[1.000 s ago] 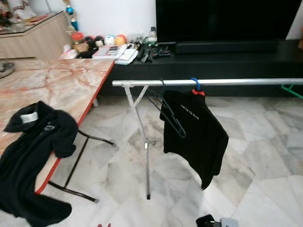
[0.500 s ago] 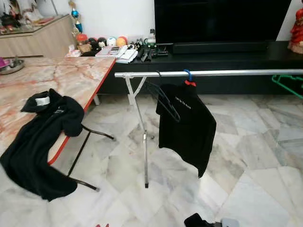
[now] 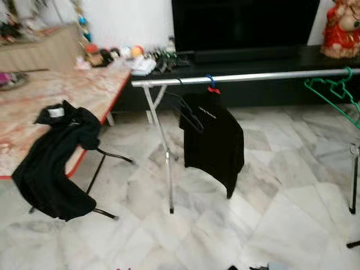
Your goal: Hang hanger
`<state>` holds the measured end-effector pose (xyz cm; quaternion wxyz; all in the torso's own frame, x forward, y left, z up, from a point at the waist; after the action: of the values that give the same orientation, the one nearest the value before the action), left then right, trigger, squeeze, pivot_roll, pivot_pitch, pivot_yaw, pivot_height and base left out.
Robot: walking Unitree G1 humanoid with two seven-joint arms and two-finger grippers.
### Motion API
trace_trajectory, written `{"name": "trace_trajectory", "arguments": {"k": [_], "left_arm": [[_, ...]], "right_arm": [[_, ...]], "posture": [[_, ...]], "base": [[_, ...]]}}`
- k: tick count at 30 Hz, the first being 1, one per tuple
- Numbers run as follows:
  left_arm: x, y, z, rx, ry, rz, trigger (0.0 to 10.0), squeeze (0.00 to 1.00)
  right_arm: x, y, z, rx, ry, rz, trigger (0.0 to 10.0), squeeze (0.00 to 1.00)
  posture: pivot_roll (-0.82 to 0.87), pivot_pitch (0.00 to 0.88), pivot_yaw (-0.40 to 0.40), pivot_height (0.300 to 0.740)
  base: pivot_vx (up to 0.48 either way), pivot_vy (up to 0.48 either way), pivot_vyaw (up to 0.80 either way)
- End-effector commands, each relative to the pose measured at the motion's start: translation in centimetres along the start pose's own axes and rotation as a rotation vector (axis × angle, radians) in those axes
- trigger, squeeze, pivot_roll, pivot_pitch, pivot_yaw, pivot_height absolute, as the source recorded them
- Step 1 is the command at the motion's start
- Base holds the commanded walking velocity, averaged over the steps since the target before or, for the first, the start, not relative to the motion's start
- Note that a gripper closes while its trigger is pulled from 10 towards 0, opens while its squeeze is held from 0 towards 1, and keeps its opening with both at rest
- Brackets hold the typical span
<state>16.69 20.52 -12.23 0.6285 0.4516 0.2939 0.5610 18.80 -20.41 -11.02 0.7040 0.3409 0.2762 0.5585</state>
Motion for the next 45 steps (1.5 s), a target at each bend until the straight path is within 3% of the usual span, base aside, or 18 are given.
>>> {"name": "trace_trajectory", "arguments": {"k": [1,13,31,40,42,44,45], "left_arm": [[-0.2,0.1,-1.0,0.034,-0.001,-0.012,10.0,0.00],[-0.2,0.1,-0.9,0.034,-0.007,-0.011,10.0,0.00],[0.0,0.1,-0.5,0.004,-0.026,0.006,10.0,0.00],[0.1,0.1,1.1,-0.106,-0.154,0.028,10.0,0.00],[0.2,0.2,1.7,-0.141,-0.227,0.038,10.0,0.00],[0.3,0.2,2.9,-0.190,-0.233,0.019,10.0,0.00],[1.5,0.9,6.6,-0.348,-0.280,0.012,10.0,0.00]], "right_arm": [[0.7,0.0,0.2,-0.009,0.005,0.019,10.0,0.00],[0.8,-0.1,0.3,-0.012,0.003,0.020,10.0,0.00],[0.8,0.0,0.5,-0.040,-0.023,0.007,10.0,0.00],[0.7,0.1,1.4,-0.125,-0.018,0.006,10.0,0.00],[1.2,-0.2,5.9,-0.257,0.017,0.034,10.0,0.00],[0.8,-0.4,8.1,-0.303,0.009,0.035,10.0,0.00],[0.4,-0.4,9.2,-0.330,-0.005,0.030,10.0,0.00]], "posture": [[0.05,0.026,0.027,0.740],[0.05,0.016,0.032,0.740],[0.05,0.000,0.038,0.740],[0.05,0.000,0.037,0.740],[0.05,0.000,0.036,0.740],[0.05,0.000,0.032,0.740],[0.06,0.000,0.029,0.740]], "base": [[-0.285,0.000,0.00],[-0.282,0.000,0.00],[0.000,0.000,0.00],[0.000,0.000,0.00],[0.000,0.000,0.00],[0.000,0.000,0.00],[0.000,0.000,0.00]]}}
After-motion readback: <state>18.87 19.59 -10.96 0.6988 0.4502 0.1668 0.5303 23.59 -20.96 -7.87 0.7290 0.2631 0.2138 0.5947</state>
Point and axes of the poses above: a point about 5 cm out from each wrist's last joint towards the gripper, its own y axis pointing back from the gripper into the wrist, its own z axis along the axis of the wrist's last joint, x = y × z, the point moved 3 cm from there along -y, pointing out of the wrist towards the gripper, and after that the axes turned 5 degrees about -y, right-handed, at the moved point
